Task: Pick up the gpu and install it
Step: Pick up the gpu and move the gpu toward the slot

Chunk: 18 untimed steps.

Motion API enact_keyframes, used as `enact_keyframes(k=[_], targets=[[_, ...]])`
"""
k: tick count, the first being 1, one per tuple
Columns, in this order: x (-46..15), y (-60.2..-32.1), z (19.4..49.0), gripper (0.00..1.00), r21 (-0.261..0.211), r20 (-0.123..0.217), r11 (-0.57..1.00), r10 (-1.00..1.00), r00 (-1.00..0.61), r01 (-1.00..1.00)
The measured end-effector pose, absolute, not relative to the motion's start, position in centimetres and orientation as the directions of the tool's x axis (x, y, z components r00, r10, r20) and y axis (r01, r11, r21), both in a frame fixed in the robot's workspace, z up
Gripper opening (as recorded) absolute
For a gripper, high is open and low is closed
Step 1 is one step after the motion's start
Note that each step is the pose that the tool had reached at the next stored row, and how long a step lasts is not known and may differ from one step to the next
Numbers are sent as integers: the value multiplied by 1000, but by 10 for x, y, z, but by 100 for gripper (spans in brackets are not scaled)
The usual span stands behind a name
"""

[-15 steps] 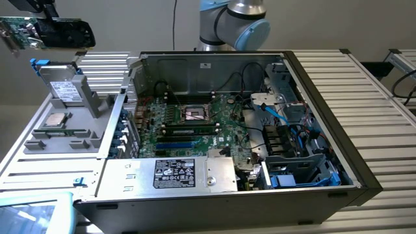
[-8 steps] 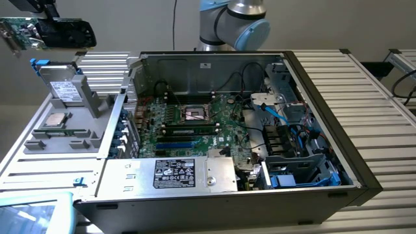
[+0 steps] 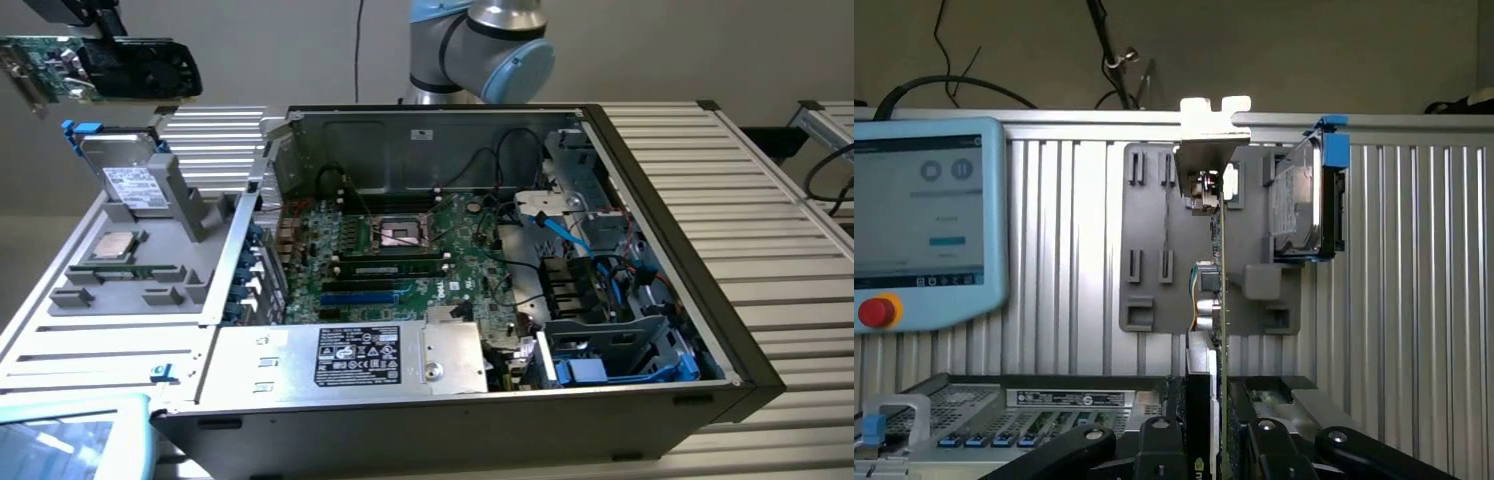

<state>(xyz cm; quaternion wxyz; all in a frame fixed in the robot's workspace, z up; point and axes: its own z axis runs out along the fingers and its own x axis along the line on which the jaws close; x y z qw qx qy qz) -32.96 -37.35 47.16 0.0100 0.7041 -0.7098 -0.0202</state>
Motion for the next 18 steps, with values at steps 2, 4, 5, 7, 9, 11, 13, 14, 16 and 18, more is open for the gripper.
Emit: enact_keyframes(k=[2,4,5,7,9,11,13,14,16,18], targets=[[-321,-374,471,28,42,-14,8,-1000,-8,-999],[-312,-374,471,28,42,-14,8,-1000,-8,-999],[-308,-374,471,28,42,-14,7,-1000,-8,-999],[-299,-375,471,28,42,-14,8,-1000,-8,-999],[-290,-375,471,28,42,-14,7,-1000,-8,-999],[-281,-375,471,28,42,-14,7,-1000,-8,-999],[-272,-375,471,28,42,-14,7,-1000,-7,-999],[-268,-375,471,28,43,-14,7,-1000,-7,-999],[-260,-376,471,28,43,-14,6,-1000,-7,-999],[-253,-376,470,28,42,-14,6,-1000,-6,-999]])
